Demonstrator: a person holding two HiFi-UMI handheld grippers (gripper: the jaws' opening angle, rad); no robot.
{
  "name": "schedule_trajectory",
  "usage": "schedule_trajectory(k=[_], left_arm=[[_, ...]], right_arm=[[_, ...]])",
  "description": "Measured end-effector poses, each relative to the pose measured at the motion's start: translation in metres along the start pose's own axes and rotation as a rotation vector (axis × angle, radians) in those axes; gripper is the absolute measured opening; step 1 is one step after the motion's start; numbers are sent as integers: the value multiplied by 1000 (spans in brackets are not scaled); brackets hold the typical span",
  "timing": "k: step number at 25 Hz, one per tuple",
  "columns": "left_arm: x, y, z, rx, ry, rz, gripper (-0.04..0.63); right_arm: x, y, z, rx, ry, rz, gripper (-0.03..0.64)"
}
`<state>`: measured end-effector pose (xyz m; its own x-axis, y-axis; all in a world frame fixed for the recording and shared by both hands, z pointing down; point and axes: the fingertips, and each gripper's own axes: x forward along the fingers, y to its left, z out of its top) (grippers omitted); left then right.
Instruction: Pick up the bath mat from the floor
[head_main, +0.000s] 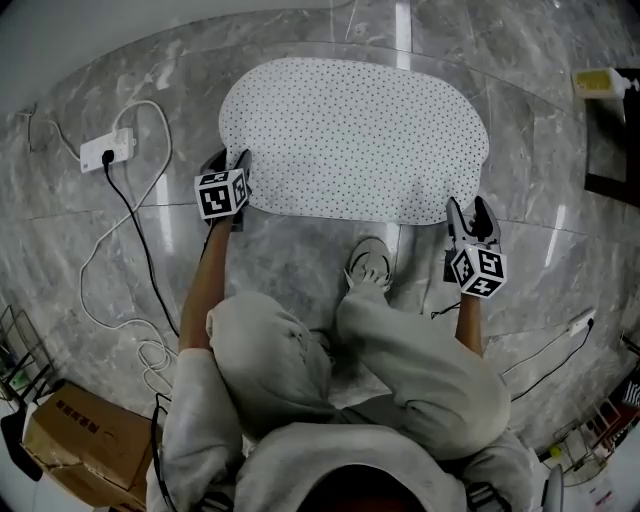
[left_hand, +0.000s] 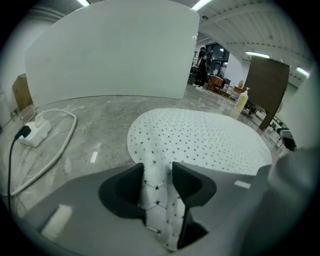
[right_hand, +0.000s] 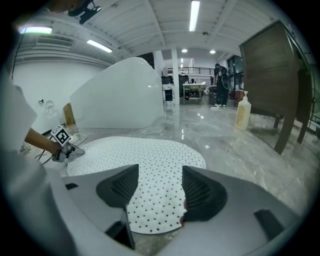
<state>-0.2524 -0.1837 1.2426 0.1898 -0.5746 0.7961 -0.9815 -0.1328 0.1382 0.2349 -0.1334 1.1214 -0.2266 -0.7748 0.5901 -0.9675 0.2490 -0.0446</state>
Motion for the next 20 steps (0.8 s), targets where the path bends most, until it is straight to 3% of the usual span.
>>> schedule_trajectory(k=[2, 4, 10, 20], left_arm=[[0, -13, 2, 27, 4, -45, 99], [0, -20, 2, 72, 6, -52, 59], [-2, -17, 1, 75, -4, -56, 46], [0, -20, 2, 58, -5, -66, 46]], right_arm=[[-2, -1, 2, 6, -6, -5, 275], [-2, -2, 2, 8, -8, -9, 275], [4, -13, -6, 7, 10, -25, 275], [48, -52, -40, 5, 135, -35, 310]])
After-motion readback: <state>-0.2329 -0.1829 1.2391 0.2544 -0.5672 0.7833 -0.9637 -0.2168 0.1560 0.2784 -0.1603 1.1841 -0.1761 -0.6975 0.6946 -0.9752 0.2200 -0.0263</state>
